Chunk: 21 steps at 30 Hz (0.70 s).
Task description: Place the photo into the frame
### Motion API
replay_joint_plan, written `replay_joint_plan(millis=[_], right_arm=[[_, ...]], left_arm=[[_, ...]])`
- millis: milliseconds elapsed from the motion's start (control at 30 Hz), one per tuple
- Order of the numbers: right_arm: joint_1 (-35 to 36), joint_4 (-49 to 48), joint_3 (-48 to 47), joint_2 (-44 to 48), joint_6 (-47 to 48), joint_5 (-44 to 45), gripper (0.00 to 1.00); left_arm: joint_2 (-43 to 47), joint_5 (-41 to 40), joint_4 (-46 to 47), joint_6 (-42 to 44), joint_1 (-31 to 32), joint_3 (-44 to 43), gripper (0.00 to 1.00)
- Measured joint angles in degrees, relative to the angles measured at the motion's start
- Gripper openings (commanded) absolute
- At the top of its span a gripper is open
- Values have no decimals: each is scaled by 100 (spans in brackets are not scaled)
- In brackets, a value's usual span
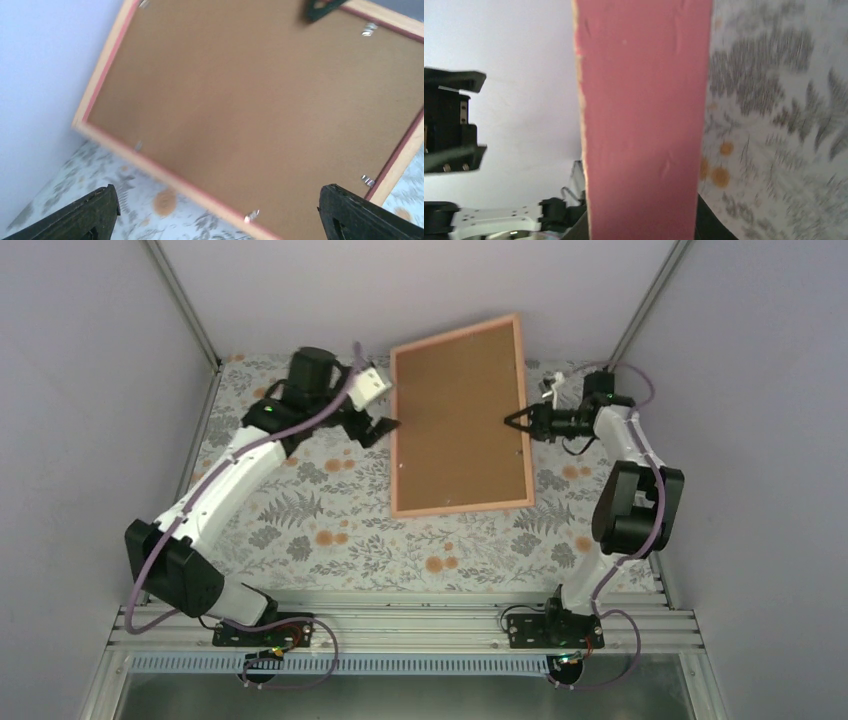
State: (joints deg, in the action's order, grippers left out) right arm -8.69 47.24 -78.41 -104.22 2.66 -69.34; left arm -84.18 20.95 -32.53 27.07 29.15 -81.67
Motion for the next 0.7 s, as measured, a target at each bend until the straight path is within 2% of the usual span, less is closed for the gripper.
replay_joint_plan(millis=[200,367,567,700], right_arm=[[0,822,-1703,361,717,826,4],[160,1104,-2938,592,1464,1976,4],[938,1060,-3147,1239,2249,3821,3],[1753,627,-2719,1757,2835,4778,3]], left_arm=[[223,385,114,-874,-1432,-98,100],[219,518,116,-1375,-2286,-116,100],[219,671,184,-1794,-2931,-238,100],[219,826,313,-2072,-3418,-240,100]])
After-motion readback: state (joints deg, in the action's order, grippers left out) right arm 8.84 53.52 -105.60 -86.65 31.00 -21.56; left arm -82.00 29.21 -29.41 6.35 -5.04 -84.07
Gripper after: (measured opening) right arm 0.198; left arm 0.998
